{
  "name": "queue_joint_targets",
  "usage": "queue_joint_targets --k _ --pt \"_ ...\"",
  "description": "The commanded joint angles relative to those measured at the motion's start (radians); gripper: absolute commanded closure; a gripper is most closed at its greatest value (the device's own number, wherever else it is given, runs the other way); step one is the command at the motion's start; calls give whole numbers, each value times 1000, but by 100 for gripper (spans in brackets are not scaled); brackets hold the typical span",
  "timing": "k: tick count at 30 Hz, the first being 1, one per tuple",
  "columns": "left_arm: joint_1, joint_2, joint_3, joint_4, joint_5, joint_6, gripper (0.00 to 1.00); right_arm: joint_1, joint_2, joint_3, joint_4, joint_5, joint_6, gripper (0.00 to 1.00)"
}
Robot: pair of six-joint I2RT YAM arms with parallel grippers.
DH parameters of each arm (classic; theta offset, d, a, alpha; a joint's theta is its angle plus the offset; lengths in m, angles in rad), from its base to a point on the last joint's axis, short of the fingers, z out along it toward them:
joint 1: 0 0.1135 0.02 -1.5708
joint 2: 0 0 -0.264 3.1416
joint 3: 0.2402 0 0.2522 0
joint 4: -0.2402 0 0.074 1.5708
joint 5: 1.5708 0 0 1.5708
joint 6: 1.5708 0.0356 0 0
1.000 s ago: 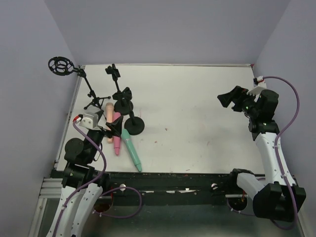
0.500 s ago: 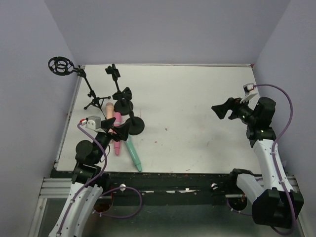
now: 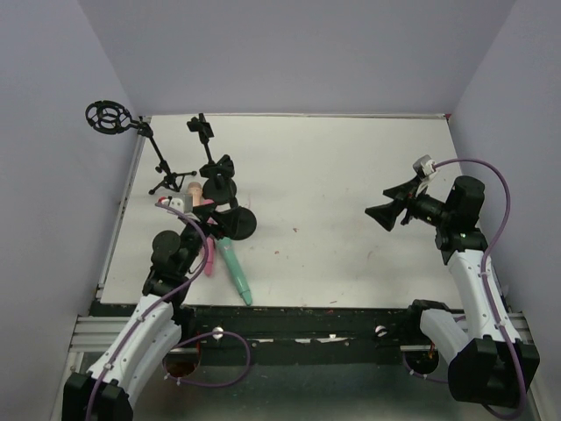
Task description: Attach the microphones to the stand
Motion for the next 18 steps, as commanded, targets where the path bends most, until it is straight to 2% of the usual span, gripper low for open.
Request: queue_joint_targets --k 1,3,10,14,18 --pt "-55 178 27 239 -82 125 10 8 -11 13 -23 -34 -34 0" --pt "-61 246 37 283 -92 149 15 8 -10 17 -23 -33 -33 0" --pt "-76 335 1 447 -232 169 22 8 -10 20 -27 -22 -33 0" --pt "-84 395 8 536 -225 198 26 8 -5 20 -27 -19 -33 0" --pt "-89 452 31 579 -211 207 35 8 -3 22 -30 -5 -36 0"
